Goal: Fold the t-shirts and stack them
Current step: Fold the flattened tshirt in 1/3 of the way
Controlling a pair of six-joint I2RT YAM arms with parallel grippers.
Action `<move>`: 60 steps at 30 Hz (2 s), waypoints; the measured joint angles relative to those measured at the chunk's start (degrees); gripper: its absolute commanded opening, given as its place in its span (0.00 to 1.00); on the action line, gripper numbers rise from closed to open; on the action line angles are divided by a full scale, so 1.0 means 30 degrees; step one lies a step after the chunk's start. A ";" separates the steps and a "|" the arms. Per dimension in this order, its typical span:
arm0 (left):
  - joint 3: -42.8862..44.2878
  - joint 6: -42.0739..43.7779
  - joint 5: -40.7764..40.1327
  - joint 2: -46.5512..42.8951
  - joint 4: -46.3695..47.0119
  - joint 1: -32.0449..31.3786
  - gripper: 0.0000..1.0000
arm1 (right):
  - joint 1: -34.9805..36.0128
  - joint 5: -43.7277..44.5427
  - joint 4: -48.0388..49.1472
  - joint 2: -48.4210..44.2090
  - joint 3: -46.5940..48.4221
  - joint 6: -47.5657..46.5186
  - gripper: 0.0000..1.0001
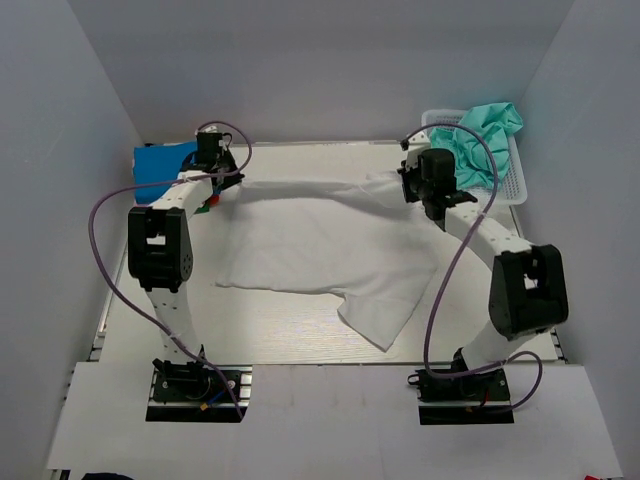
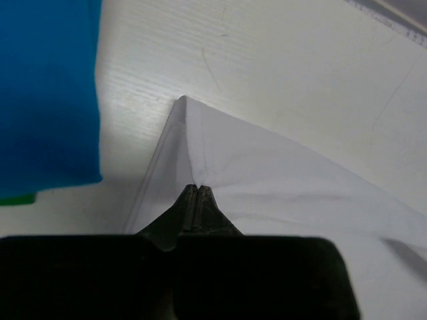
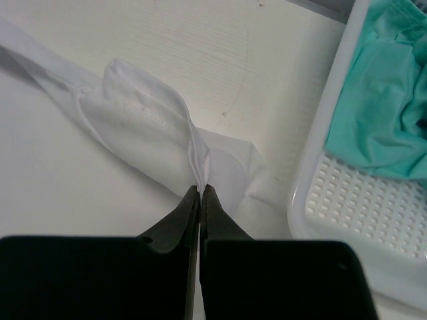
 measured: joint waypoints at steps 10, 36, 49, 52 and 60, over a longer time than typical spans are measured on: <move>-0.2871 -0.0131 -0.1464 -0.2047 -0.0189 0.0372 0.00 | 0.1399 0.1166 -0.1508 -0.3745 -0.4801 0.0976 0.00; 0.0350 -0.1100 0.0947 -0.2892 -0.5508 0.0991 1.00 | 0.3381 -0.1275 -0.5144 -0.0240 0.0991 0.6608 0.85; 0.0933 -0.0576 0.4517 0.0299 -0.4947 0.0656 1.00 | 0.3024 0.1239 -0.9260 0.4379 0.3672 0.8021 0.77; 0.0714 -0.0488 0.4481 0.0299 -0.4925 0.0627 1.00 | 0.2922 0.1311 -0.9515 0.4379 0.2900 0.7883 0.69; 0.0299 -0.0364 0.4255 0.0721 -0.4925 0.0627 1.00 | 0.2812 0.0918 -0.9260 0.4408 0.1836 0.7373 0.15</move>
